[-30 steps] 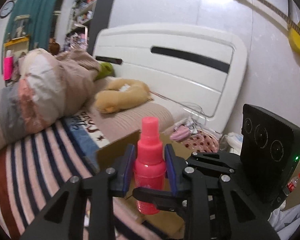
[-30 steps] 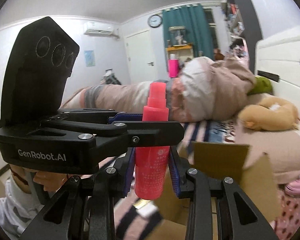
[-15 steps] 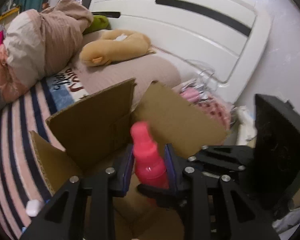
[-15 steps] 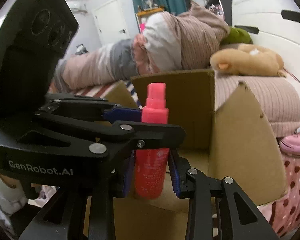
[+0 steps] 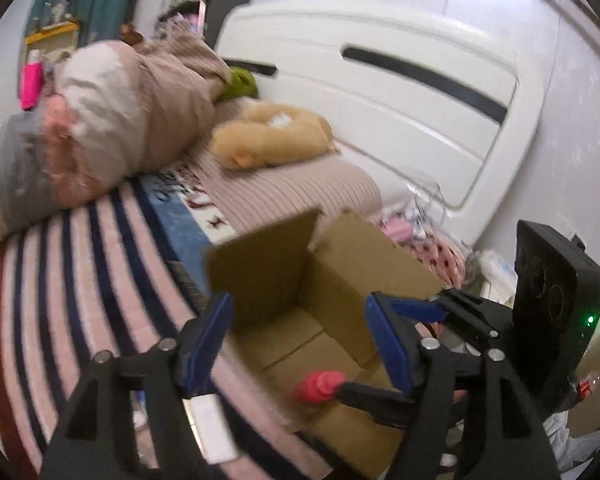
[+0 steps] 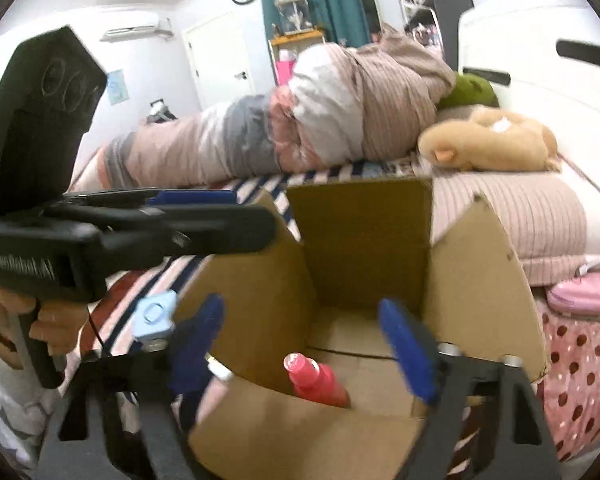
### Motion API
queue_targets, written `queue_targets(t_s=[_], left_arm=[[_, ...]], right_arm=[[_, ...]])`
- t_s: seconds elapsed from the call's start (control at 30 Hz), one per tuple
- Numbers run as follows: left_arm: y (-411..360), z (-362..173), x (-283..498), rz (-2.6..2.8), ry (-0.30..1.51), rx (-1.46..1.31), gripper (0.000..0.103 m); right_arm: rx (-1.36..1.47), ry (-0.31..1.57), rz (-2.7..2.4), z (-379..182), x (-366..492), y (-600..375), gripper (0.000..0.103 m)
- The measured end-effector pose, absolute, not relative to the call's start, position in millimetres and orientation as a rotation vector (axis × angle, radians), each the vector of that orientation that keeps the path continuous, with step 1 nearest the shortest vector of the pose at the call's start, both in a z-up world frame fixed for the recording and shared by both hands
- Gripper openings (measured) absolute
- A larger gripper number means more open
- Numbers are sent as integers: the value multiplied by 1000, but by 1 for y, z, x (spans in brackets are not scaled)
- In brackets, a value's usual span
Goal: Organize rigid objects
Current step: 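Carry the pink spray bottle into the cardboard box and release it, then grasp the blue square case with the right gripper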
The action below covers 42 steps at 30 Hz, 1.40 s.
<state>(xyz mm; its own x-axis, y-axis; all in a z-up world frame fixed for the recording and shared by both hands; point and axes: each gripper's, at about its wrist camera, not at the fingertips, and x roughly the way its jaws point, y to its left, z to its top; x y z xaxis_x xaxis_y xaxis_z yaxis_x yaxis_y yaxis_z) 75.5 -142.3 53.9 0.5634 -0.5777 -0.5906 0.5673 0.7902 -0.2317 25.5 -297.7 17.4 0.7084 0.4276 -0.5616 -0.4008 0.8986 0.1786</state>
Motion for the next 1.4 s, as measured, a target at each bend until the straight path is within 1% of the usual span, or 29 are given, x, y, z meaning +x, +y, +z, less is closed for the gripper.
queue_targets(t_s=[0.03,0.07,0.2,0.27,0.4,0.47,0.63,0.83,0.97,1.1,1.27,1.3,1.4], left_arm=[[-129,59,71,-652,682,-21,73],[-117,63,67,-633,669,-25,74],[-56,72,52,-516,631,-42,79],[-28,69,47,-456,629,-51,79],[34,49,37,-336,643,-68,79],[52,35,36,-298,655,-71,79],[96,-13,37,-228,712,-87,79],[121,-69,42,-192,790,-105,79],[131,-99,47,-194,835,-123,79],[133,-112,50,-208,853,-148,79],[133,-118,52,-217,855,-162,79],[134,-119,52,-214,856,-165,79],[135,-119,49,-212,858,-167,79]], right_arm=[[30,612,456,23,23,-292,102],[3,586,443,29,20,-286,103],[-94,510,377,47,12,-253,103],[-98,504,380,52,9,-237,103],[-82,550,513,55,13,-198,103],[-113,563,575,52,16,-170,103],[-221,586,711,20,26,-104,103],[-321,798,798,-54,49,-46,103],[-346,884,833,-90,61,-22,103],[-378,911,867,-100,62,-6,86],[-465,903,816,-103,63,9,84],[-469,903,786,-100,66,8,83],[-429,946,753,-104,75,0,84]])
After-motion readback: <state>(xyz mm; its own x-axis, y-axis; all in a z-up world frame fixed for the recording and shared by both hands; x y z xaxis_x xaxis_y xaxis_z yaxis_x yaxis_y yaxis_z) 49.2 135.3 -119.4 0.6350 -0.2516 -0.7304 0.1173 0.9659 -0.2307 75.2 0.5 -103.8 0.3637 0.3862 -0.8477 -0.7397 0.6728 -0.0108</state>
